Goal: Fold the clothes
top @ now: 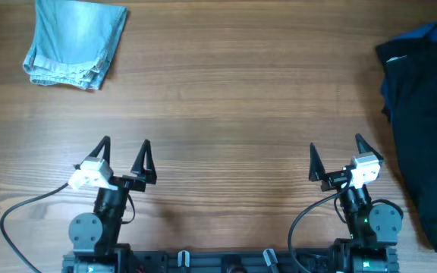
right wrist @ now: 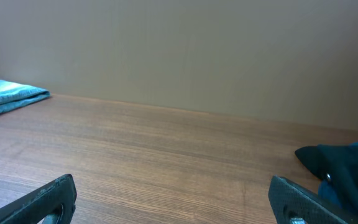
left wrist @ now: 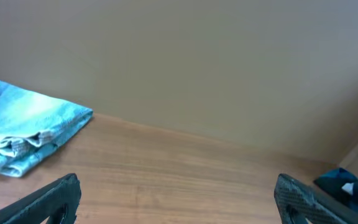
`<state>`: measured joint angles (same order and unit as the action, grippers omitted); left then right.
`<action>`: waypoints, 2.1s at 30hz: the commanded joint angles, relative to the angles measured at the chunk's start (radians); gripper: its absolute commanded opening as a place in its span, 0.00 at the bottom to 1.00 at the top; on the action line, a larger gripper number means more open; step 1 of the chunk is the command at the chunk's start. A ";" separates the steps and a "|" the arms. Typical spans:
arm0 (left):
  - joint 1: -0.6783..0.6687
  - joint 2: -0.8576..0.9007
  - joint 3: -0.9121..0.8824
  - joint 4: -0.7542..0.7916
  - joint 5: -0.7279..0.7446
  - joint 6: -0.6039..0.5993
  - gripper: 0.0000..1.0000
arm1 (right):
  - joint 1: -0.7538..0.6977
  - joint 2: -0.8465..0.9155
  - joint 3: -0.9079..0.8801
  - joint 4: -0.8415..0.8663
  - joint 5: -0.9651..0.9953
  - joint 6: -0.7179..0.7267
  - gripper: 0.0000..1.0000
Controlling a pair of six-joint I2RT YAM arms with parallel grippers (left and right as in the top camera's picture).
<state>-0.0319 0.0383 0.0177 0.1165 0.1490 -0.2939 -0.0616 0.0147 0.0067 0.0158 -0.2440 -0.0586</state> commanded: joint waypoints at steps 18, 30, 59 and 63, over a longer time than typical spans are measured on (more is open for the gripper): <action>-0.005 -0.035 -0.012 -0.188 -0.068 0.085 1.00 | 0.003 -0.011 -0.002 0.005 -0.016 -0.018 1.00; -0.005 -0.035 -0.012 -0.188 -0.068 0.085 1.00 | 0.003 -0.011 -0.002 0.006 -0.016 -0.018 1.00; -0.005 -0.035 -0.012 -0.188 -0.068 0.085 1.00 | 0.003 -0.010 -0.002 0.006 -0.016 -0.018 1.00; -0.005 -0.035 -0.012 -0.188 -0.068 0.085 1.00 | 0.003 -0.010 -0.002 0.006 -0.016 -0.018 1.00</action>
<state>-0.0319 0.0128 0.0101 -0.0643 0.0940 -0.2287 -0.0616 0.0147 0.0067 0.0158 -0.2440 -0.0586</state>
